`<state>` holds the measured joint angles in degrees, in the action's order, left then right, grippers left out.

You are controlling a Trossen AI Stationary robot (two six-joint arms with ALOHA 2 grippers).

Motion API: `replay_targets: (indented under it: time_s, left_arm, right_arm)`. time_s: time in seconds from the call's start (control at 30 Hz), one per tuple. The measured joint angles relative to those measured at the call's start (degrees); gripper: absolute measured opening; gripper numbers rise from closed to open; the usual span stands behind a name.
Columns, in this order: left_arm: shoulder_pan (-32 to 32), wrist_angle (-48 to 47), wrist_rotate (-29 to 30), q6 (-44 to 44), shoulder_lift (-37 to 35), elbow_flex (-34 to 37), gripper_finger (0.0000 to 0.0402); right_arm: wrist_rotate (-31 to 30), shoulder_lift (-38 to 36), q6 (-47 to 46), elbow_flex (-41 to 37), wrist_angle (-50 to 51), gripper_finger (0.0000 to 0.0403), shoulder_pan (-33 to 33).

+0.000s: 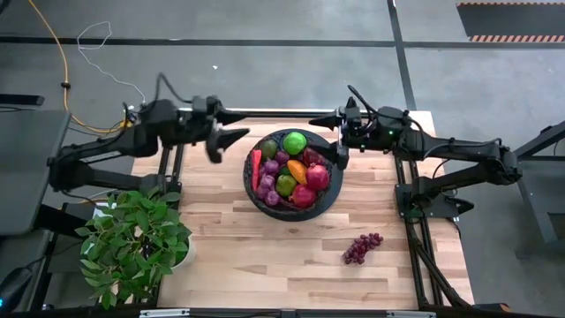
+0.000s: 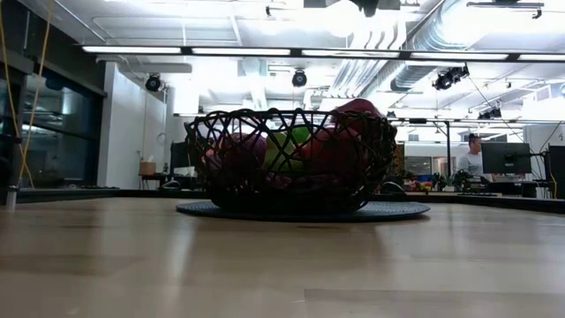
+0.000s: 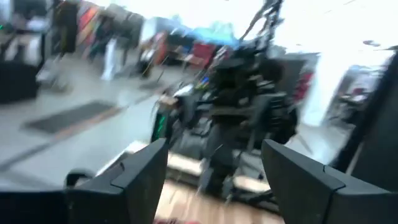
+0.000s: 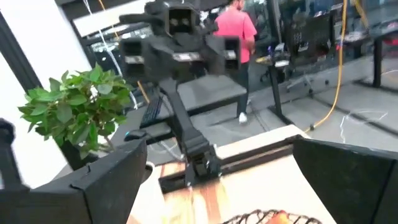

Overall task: Build produce basket
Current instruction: Put the violet grapes into basket

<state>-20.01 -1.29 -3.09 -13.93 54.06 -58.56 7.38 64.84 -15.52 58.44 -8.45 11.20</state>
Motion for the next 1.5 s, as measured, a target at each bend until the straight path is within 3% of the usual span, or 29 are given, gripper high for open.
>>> replay_targets:
  time_s: [0.27, 0.6, 1.0, 1.2, 1.5]
  left_arm:
    - [7.0, 15.2, 4.55, 1.08, -4.42, 11.05, 0.0247]
    - [7.04, 15.81, 4.87, 1.5, -4.5, 11.06, 0.0247]
    - [7.02, 15.72, 3.54, 2.12, -4.5, 11.06, 0.0247]
    - [7.02, 15.7, 3.3, 2.13, -4.5, 11.06, 0.0247]
    - [6.91, 15.68, 3.3, 2.05, -4.48, 11.04, 0.0247]
  right_arm:
    - [0.68, 0.0, -0.97, 0.21, 0.66, 0.0385, 0.0]
    - [0.83, 0.0, -3.73, 0.21, 1.19, 0.0385, 0.0]
    - [2.63, -1.23, -4.03, 0.33, 13.67, 0.0385, 0.0]
    - [2.73, -2.08, -6.72, 5.0, 36.22, 0.0385, -2.89]
    - [1.29, -3.04, -18.24, 7.33, 67.65, 0.0385, -15.21]
